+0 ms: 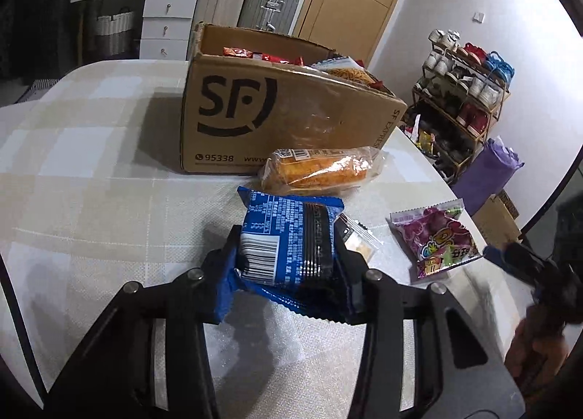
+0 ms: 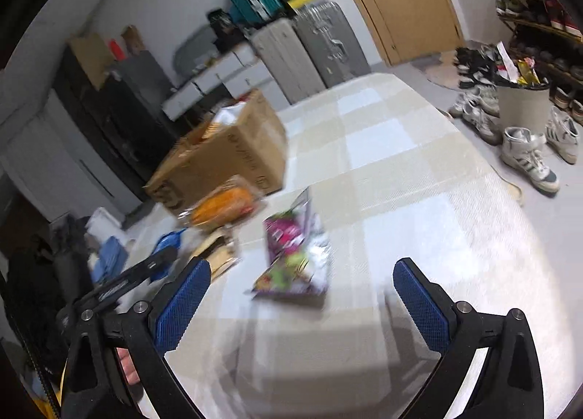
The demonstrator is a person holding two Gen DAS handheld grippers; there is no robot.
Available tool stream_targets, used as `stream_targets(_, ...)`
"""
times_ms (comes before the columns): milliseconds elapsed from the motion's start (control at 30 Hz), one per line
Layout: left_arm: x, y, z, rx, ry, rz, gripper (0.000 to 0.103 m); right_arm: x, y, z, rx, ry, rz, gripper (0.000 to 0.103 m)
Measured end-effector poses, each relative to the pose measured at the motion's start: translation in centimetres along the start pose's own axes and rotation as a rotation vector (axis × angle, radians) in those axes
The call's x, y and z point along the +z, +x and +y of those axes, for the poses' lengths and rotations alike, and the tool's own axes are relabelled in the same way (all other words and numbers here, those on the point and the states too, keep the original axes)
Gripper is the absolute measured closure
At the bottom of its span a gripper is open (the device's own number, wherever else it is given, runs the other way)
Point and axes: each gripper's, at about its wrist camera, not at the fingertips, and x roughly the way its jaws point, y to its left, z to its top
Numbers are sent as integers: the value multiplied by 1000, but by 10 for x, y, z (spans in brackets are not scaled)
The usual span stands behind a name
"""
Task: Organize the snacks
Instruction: 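Grasp the blue biscuit pack with the left gripper while the right gripper grasps the purple candy bag, then lift the blue biscuit pack and purple candy bag toward the box with both grippers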
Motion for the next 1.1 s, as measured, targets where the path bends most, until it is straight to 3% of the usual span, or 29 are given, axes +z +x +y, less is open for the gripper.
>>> stream_targets(167,-2,-3,1,-16,0,3,62,17,39,8,-38,-37,110,2)
stream_targets(300,-6,-6,-1,-8,10,-1,62,18,60,19,-73,-68,148,30)
stream_targets(367,-6,-8,-4,-5,20,-4,62,17,63,25,-93,-95,147,32)
stream_targets(400,-6,-8,-5,-3,24,-5,62,16,67,28,-85,-106,161,44)
stream_targets(467,-6,-8,-6,-2,31,-5,62,14,68,33,-98,-143,157,50)
stream_targets(533,-6,-9,-7,-1,36,-8,62,9,65,34,-92,-157,136,64)
stream_targets(733,-7,-12,-8,-1,38,-13,62,0,55,36,-48,-155,125,69)
stream_targets(1100,-7,-9,-5,-9,12,3,62,-14,0,42,88,-83,6,69)
